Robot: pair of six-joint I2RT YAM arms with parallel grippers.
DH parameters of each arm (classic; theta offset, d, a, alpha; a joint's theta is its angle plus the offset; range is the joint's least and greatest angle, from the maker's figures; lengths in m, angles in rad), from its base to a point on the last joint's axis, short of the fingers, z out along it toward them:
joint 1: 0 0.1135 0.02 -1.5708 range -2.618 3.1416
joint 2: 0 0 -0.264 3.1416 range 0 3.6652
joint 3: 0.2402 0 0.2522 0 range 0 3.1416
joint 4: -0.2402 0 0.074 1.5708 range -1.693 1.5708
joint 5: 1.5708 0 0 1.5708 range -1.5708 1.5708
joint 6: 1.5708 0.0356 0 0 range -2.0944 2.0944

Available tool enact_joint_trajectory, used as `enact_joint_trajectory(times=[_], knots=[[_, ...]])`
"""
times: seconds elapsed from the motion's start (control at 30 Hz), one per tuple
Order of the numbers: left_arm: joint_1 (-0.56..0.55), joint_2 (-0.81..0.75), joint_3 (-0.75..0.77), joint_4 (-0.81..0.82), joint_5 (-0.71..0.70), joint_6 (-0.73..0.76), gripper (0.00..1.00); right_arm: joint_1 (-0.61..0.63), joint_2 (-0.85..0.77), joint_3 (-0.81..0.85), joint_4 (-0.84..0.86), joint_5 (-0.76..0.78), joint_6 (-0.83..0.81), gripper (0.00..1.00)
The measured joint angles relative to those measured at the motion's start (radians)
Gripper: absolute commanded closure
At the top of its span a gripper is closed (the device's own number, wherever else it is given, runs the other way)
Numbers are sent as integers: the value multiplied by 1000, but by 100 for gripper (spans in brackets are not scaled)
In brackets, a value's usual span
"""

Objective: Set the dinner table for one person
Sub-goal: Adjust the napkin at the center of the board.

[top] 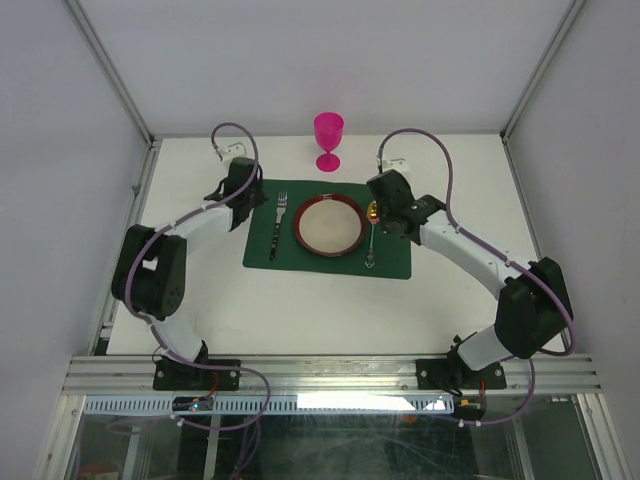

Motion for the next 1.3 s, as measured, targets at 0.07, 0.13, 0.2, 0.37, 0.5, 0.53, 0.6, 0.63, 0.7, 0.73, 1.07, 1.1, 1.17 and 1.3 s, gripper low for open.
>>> enact_joint_trajectory(times=[0.07,0.13,0.2,0.37,0.5,0.53,0.6,0.63,0.7,0.73,1.07,1.1,1.17,1.3], knots=[[27,90,85,-6,15,21,100,-4,-1,0,6,-5,-5,97],[49,167,174,-7,23,39,100,-6,-1,0,11,-9,-8,97],[67,212,232,3,39,55,100,-9,-2,0,15,-13,-11,97],[88,310,388,5,77,95,100,-17,-2,0,21,-22,-18,97],[90,403,502,10,114,116,100,-24,-2,0,27,-29,-24,97],[90,426,525,10,124,121,100,-25,-2,0,28,-31,-26,97],[94,486,579,8,146,131,100,-29,-2,0,31,-33,-31,97],[94,508,594,8,150,136,100,-31,-2,0,33,-34,-33,97],[94,554,617,4,159,146,100,-35,-2,0,35,-36,-37,97],[94,567,621,0,163,148,100,-37,-2,0,35,-37,-38,97],[95,644,648,-21,196,151,100,-50,-1,0,42,-43,-41,97],[97,647,649,-21,197,151,100,-50,-1,0,42,-44,-41,97],[101,653,651,-17,199,151,100,-50,-1,0,42,-46,-41,97],[101,653,648,-14,203,150,100,-51,2,0,43,-50,-41,97]])
